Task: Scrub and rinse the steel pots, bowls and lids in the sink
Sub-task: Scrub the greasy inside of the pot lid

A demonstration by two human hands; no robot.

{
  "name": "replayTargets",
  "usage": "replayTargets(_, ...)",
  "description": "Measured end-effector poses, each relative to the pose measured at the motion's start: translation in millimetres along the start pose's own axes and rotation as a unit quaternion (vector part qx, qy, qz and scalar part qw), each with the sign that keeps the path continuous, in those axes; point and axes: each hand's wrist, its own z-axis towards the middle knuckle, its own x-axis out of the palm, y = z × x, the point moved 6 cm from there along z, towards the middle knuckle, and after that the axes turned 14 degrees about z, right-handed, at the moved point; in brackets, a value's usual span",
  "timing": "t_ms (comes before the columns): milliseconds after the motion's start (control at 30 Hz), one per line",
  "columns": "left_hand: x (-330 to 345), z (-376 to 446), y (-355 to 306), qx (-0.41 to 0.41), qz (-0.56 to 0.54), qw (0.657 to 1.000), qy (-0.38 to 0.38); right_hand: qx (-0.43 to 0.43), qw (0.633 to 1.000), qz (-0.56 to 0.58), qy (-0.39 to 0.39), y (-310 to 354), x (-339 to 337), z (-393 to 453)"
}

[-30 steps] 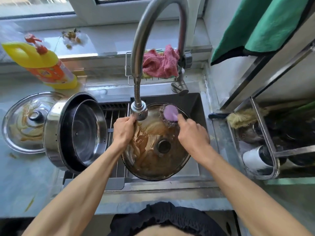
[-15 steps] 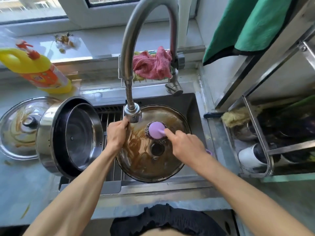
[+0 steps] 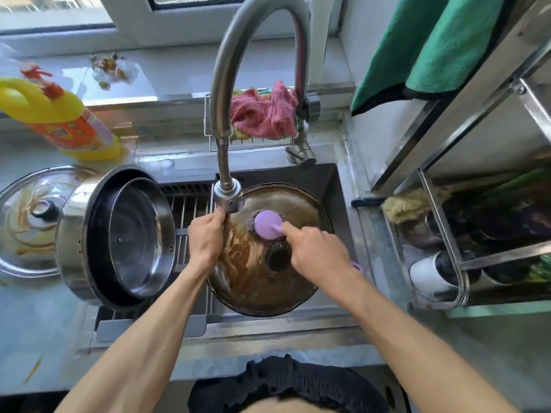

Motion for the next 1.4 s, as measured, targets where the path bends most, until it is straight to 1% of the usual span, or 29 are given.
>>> replayTargets(33,2,-4,-4,0.009,0.009,1.000,-0.005,0.050,0.998,0.008,-0.038,-11,-11,6)
replayTargets(67,4,-9,-6,0.015,0.017,1.000,-0.014,0.083,0.995,0.000,-0.055,-15,-18,11)
replayTargets(100,6,-14,-6,0.017,0.022,0.999,-0.021,0.060,0.996,-0.015,-0.061,-7,-18,15)
replayTargets(167,10,-24,-2,0.019,0.027,0.999,-0.025,-0.030,0.999,-0.028,-0.002,24,0,5)
replayTargets(200,10,-27,-1,0.022,0.025,0.999,-0.029,-0.040,0.999,-0.029,0.007,25,-2,5)
replayTargets(233,8,-29,-1,0.021,0.018,0.999,-0.038,-0.006,1.000,-0.015,-0.018,11,-13,13)
replayTargets(300,1,-27,-3,0.024,0.002,0.998,-0.062,0.115,0.992,0.006,-0.057,-22,-36,20)
replayTargets(333,-2,-26,-4,0.032,0.006,0.997,-0.071,0.122,0.991,-0.003,-0.060,-23,-36,19)
replayTargets(433,-4,-16,-4,0.045,0.032,0.997,-0.052,-0.014,1.000,0.010,-0.020,11,-3,-1)
replayTargets(467,-4,-11,-1,0.034,0.022,0.998,-0.040,-0.026,0.999,0.023,-0.035,9,-4,-1)
replayTargets(567,-6,-6,7,-0.003,-0.016,0.999,-0.035,0.074,0.988,0.063,-0.117,-31,-30,16)
replayTargets(600,-7,-4,11,-0.018,-0.018,0.999,-0.041,0.068,0.991,0.048,-0.107,-30,-30,18)
replayTargets(667,-11,-2,20,-0.052,-0.013,0.997,-0.045,0.005,0.999,0.009,-0.046,-13,-14,12)
replayTargets(700,-12,1,24,-0.064,-0.022,0.997,-0.041,-0.010,0.999,0.002,-0.033,-14,-14,11)
replayTargets(800,-14,8,31,-0.088,-0.048,0.994,-0.034,0.070,0.993,0.026,-0.092,-42,-31,19)
replayTargets(833,-15,8,34,-0.095,-0.051,0.994,-0.035,0.061,0.994,0.018,-0.091,-37,-28,20)
replayTargets(900,-15,9,39,-0.109,-0.055,0.992,-0.036,0.016,0.998,0.009,-0.056,-26,-16,14)
replayTargets(933,-15,9,39,-0.117,-0.062,0.991,-0.038,0.020,0.998,0.021,-0.061,-29,-17,14)
replayTargets(1000,-15,9,39,-0.125,-0.063,0.989,-0.038,0.083,0.991,0.041,-0.097,-42,-25,18)
replayTargets(1033,-15,8,42,-0.130,-0.057,0.989,-0.039,0.088,0.991,0.040,-0.089,-39,-22,20)
replayTargets(1100,-13,8,47,-0.143,-0.054,0.988,-0.033,0.053,0.998,0.027,-0.031,-24,-5,14)
replayTargets(1133,-14,8,49,-0.151,-0.062,0.986,-0.032,0.048,0.998,0.038,-0.018,-23,-4,13)
replayTargets(1167,-15,8,47,-0.157,-0.069,0.985,-0.031,0.070,0.994,0.072,-0.036,-33,-13,18)
replayTargets(1200,-14,8,46,-0.157,-0.071,0.985,-0.027,0.116,0.986,0.103,-0.063,-47,-22,23)
replayTargets(1233,-12,6,45,-0.155,-0.068,0.985,-0.026,0.148,0.980,0.102,-0.085,-57,-29,26)
replayTargets(1267,-14,4,45,-0.154,-0.064,0.985,-0.033,0.148,0.981,0.093,-0.081,-55,-28,29)
replayTargets(1333,-13,1,47,-0.164,-0.064,0.984,-0.037,0.087,0.993,0.078,-0.022,-31,-15,24)
replayTargets(1367,-13,1,48,-0.177,-0.084,0.980,-0.037,0.051,0.996,0.068,-0.009,-21,-13,22)
replayTargets(1400,-14,1,51,-0.188,-0.100,0.976,-0.036,0.057,0.995,0.081,-0.022,-22,-18,22)
